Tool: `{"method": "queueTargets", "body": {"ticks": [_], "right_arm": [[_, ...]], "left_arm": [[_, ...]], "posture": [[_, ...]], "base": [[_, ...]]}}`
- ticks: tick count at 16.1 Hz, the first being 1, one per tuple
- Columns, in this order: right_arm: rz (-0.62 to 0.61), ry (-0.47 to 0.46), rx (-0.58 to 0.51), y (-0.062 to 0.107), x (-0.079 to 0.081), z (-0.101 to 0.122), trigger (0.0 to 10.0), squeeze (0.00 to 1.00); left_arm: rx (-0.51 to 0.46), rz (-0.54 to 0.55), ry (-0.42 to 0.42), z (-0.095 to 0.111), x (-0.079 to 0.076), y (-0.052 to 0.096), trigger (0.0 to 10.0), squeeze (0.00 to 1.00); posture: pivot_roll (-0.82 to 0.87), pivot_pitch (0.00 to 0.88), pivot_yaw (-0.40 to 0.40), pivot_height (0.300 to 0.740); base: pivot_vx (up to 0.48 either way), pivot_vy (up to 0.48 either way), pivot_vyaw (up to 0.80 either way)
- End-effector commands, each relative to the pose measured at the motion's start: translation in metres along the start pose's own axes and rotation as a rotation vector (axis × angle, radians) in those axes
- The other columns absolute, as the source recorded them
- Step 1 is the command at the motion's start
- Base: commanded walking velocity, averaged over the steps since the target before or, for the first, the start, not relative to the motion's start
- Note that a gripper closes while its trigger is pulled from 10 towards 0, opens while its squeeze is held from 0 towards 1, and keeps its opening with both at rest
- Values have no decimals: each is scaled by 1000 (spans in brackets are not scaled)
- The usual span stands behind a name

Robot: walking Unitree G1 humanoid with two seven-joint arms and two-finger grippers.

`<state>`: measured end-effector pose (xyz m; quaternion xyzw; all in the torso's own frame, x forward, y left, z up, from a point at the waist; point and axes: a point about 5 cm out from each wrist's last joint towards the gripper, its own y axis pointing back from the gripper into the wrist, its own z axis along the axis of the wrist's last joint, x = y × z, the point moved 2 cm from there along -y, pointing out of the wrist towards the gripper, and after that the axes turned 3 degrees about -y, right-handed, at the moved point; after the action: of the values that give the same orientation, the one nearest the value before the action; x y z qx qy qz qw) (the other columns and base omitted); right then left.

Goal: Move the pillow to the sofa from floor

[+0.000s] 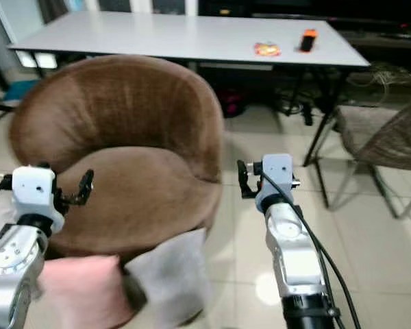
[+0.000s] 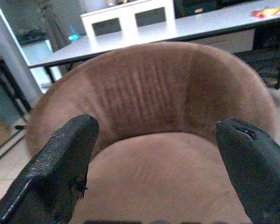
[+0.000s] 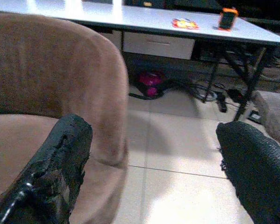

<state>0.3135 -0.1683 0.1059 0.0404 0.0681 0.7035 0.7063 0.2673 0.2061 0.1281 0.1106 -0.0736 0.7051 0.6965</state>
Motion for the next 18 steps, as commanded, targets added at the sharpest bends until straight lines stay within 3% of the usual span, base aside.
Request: {"method": "queueTargets", "body": {"ticks": [1, 4, 7, 15, 18], "right_arm": [[11, -32, -1, -2, 1, 3, 10000, 0], [40, -49, -14, -3, 3, 5, 10000, 0], [104, 1, -23, -3, 10, 5, 10000, 0], [140, -40, -19, 0, 18, 3, 10000, 0], [140, -6, -26, -3, 19, 5, 10000, 0]], "left_arm": [[-11, 16, -20, 3, 6, 1, 10000, 12], [6, 23, -33, -2, 4, 3, 10000, 0], [-3, 18, -66, -2, 3, 3, 10000, 0], [-20, 42, -98, 0, 10, 4, 10000, 0], [-32, 66, -91, 1, 12, 8, 10000, 0]], "posture": [[-42, 0, 2, 740], [-42, 0, 0, 740], [-41, 0, -1, 740], [-36, 0, 4, 740], [-17, 0, -11, 740]], "base": [[375, 0, 0], [115, 0, 0], [0, 0, 0], [0, -387, 765], [0, -133, 533]]}}
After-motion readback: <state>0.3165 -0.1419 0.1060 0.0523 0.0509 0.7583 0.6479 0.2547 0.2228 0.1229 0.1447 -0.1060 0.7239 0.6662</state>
